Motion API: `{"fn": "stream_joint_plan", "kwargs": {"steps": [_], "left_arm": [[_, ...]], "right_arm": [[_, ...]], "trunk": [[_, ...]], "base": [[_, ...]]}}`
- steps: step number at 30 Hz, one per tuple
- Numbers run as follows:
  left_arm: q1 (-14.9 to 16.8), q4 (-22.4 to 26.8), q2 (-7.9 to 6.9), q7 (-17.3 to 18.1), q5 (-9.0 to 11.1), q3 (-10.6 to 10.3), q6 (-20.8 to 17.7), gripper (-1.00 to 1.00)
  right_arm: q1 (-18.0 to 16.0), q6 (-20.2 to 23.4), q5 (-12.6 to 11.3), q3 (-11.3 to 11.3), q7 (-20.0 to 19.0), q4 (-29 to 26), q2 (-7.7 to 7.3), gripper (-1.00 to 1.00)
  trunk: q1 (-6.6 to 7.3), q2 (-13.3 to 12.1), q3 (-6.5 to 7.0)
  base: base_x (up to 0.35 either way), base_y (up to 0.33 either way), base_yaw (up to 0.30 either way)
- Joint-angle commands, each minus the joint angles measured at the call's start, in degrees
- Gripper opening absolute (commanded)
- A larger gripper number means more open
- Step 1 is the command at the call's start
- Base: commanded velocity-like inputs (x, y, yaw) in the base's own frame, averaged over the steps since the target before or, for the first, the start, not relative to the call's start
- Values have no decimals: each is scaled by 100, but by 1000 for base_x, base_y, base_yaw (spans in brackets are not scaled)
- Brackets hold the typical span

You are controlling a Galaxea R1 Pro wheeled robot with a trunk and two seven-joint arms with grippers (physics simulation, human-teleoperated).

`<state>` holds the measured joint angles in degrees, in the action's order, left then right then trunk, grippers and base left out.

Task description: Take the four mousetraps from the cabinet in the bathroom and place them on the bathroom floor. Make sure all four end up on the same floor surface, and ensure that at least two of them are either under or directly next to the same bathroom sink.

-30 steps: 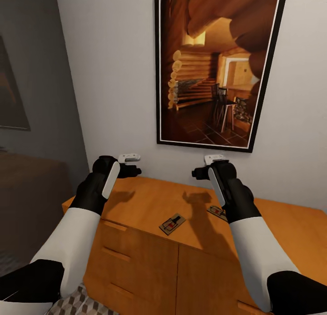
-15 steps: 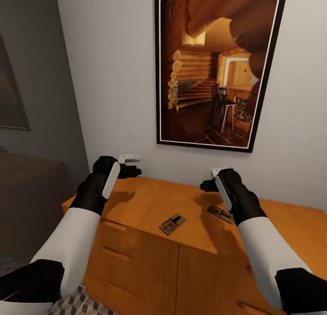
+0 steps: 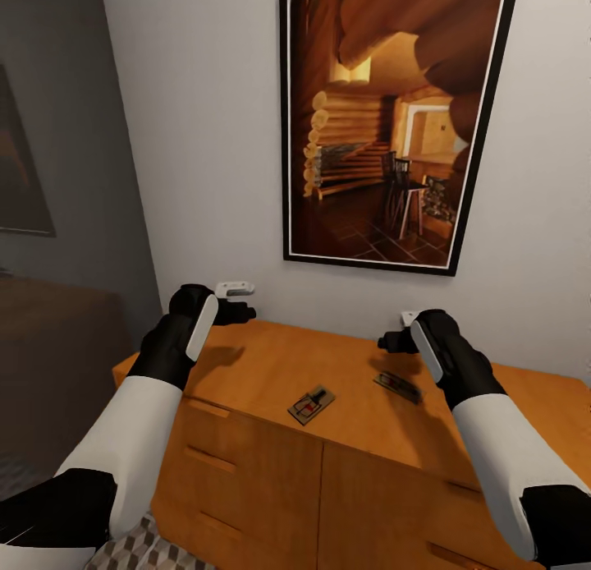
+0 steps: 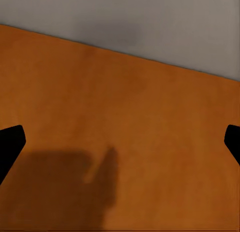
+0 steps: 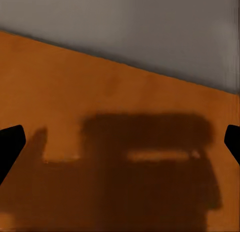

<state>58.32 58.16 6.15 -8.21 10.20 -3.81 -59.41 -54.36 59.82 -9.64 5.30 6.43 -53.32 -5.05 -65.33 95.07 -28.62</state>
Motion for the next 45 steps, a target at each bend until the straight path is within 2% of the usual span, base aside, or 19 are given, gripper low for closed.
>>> {"fn": "stream_joint_plan", "kwargs": {"steps": [1, 15, 28, 38, 41, 45], "left_arm": [[4, 4, 0, -58, 59, -6, -19, 100], [4, 2, 1, -58, 53, -6, -18, 100], [4, 3, 8, -58, 52, -6, -11, 100], [4, 3, 9, -58, 52, -6, -9, 100], [4, 3, 9, -58, 52, -6, -9, 100], [4, 3, 9, -58, 52, -6, -9, 100]], "right_arm": [[-4, 18, -76, 23, 59, -2, -16, 100], [-4, 18, -121, 32, 70, 5, -47, 100], [-4, 18, -126, 33, 73, 6, -25, 100], [0, 18, -148, 29, 56, -16, 48, 100], [-2, 18, -228, 31, 54, -18, 119, 100], [-1, 18, -491, 32, 53, -20, 233, 100]], "trunk": [[1, 4, -7], [1, 4, -7], [1, 4, -7], [1, 4, -7], [1, 4, -7], [1, 4, -7]], "base": [[-94, -29, 0], [-174, -99, 0], [-23, -14, 0], [-1, -1, 0], [0, 0, 0], [0, 0, 0]]}}
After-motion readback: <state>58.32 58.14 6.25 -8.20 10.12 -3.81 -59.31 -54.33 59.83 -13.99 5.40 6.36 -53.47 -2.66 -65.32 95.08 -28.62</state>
